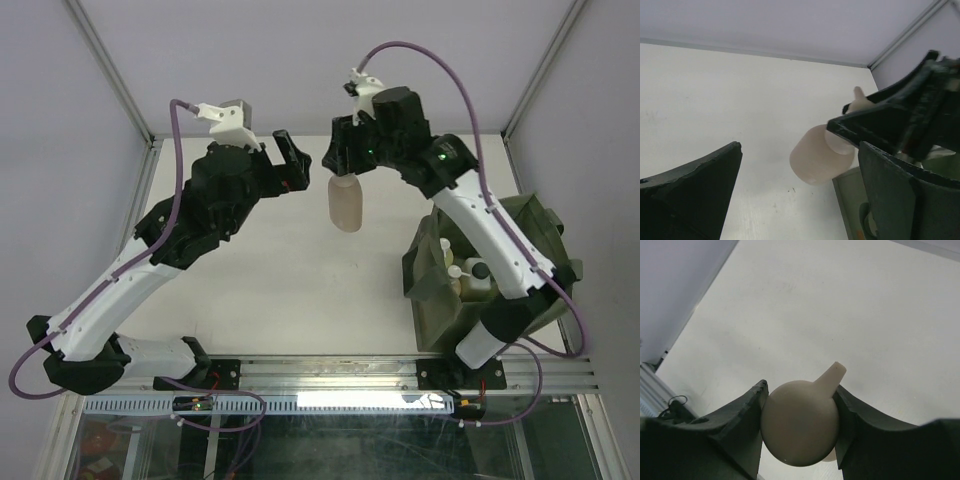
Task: Take the personal care products out of the canvas bag
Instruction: Place the care product at the center of the board.
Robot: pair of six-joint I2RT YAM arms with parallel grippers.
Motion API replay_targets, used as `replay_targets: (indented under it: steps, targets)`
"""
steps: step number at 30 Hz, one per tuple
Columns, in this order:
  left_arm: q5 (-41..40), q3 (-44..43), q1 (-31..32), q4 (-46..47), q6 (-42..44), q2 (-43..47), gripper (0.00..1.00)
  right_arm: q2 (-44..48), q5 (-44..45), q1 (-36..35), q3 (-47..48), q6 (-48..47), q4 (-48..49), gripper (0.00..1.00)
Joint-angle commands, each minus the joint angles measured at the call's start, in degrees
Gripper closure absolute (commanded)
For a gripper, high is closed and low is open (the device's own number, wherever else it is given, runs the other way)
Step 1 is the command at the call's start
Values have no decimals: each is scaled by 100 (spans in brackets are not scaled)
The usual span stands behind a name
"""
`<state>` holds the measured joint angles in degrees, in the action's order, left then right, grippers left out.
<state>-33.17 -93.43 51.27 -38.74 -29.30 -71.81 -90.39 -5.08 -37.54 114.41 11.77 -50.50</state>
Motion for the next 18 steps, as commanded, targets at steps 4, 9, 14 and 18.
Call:
replay_targets:
  steps: [4,9,14,18]
  targets:
    - [-760,339,-63,-133,15,775,1,-396,892,-271,-517,-412,2695,100]
    - [-959,598,-63,-313,-104,1167,1,-655,878,-272,-1057,-555,3837,100]
    - [-973,761,-64,-433,-131,1353,1,-1444,878,-255,-530,-555,4048,100]
    - [-924,783,-64,-470,-4,1322,1,-1977,878,-178,-119,-555,4087,100]
